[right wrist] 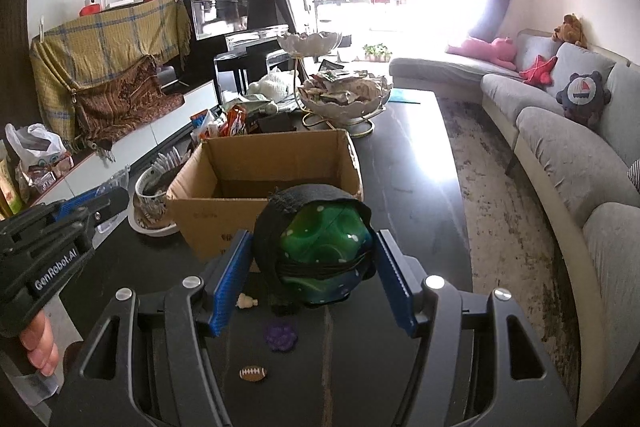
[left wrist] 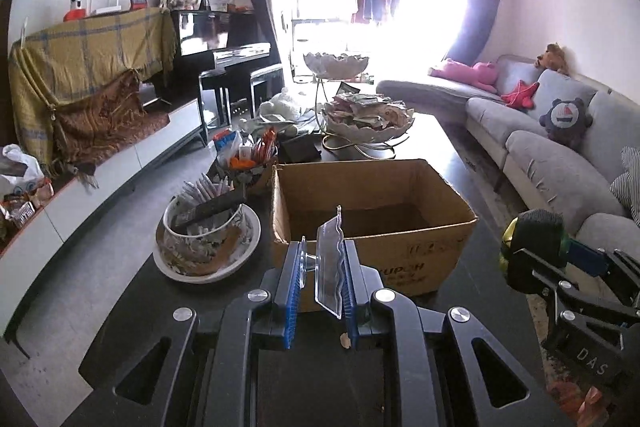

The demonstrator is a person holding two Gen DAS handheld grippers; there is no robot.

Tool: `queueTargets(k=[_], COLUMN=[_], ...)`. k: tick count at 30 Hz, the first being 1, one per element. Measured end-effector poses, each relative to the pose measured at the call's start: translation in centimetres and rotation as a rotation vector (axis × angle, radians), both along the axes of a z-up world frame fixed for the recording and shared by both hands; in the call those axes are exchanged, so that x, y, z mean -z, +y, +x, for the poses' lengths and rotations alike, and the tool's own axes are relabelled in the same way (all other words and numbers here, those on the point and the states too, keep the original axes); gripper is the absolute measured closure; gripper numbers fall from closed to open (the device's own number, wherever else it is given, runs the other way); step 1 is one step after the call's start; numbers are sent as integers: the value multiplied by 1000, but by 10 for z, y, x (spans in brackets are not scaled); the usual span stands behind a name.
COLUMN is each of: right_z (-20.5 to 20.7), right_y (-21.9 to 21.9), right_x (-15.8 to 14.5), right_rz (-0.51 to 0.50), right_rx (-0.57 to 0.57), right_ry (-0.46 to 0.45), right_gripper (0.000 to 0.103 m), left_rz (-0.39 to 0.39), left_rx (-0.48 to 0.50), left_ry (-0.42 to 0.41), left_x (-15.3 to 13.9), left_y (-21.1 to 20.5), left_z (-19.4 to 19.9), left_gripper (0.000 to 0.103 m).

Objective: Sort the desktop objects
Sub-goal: 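Lift and carry the clear piece in the left tool while the right tool carries the ball to the box, then lower both tools into the box and open both grippers to release the toys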

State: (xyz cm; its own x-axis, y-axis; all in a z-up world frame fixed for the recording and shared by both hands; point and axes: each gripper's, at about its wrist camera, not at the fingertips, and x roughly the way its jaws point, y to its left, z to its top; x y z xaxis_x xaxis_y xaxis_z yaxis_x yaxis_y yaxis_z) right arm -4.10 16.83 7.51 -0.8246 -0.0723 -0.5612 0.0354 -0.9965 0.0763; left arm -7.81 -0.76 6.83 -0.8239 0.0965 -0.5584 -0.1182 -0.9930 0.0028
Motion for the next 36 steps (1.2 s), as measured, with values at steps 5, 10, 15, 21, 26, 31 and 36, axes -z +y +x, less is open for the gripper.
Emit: queueTargets(k=[5, 10, 15, 21, 26, 31, 36], right_z=[-10, -21, -33, -51, -67, -82, -97], right_y=[-1, -4, -7, -10, -11, -11, -9], right_x=[0, 2, 3, 5, 7, 8, 10], right_rz=[4, 7, 13, 22, 25, 31, 30], right_rx=[-4, -10, -15, -21, -25, -22, -15], right_ry=[7, 13, 17, 17, 12, 10, 3], right_gripper=[43, 43, 43, 43, 43, 44, 43], left_rz=[5, -11, -22, -13, -16, -8, 7], left_rx=[16, 17, 9, 7, 14, 9, -4], left_ry=[-24, -20, -15, -28, -39, -52, -58], left_x=[3, 3, 2, 3, 3, 3, 4], left_y=[1, 3, 3, 2, 4, 4, 4], left_z=[-10, -14, -21, -34, -47, -62, -77], left_gripper=[86, 86, 86, 86, 86, 86, 86])
